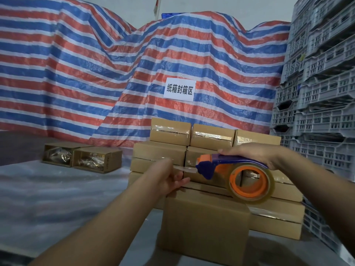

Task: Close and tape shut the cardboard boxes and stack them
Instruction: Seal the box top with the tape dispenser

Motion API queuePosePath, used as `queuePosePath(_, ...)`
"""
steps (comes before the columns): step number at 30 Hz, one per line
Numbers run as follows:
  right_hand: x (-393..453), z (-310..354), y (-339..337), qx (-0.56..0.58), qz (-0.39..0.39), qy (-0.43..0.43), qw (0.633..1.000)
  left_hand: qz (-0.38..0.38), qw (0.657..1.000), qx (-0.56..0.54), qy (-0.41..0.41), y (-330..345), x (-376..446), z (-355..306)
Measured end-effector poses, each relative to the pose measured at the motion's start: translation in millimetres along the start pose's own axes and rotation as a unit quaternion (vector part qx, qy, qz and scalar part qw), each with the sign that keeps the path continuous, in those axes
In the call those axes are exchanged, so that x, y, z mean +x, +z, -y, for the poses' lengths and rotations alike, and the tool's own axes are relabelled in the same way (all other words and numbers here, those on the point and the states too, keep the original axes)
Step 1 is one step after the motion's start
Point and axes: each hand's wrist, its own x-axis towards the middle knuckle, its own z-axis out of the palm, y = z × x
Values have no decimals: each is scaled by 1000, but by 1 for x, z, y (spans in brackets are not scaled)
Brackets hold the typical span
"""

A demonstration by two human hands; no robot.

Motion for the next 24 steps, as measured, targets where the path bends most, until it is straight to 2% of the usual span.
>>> queuePosePath(4, 1, 13, 7, -93, -5, 5, 996, -21, 981, 186, 51, -24, 3, -9)
queuePosePath(8, 10, 31, 19, -137, 25, 36, 990, -31, 961, 267, 67, -45, 6, -7)
queuePosePath(15, 17, 40, 27, -189, 11, 70, 979, -31, 968, 242, 49, -60, 19, 12)
queuePosePath(21, 19, 40, 29, -225, -5, 62, 972, -8, 976, 214, 27, -57, 16, 32)
queuePosePath(24, 22, 40, 32, -253, -19, 57, 966, -28, 973, 228, 26, -53, 14, 41)
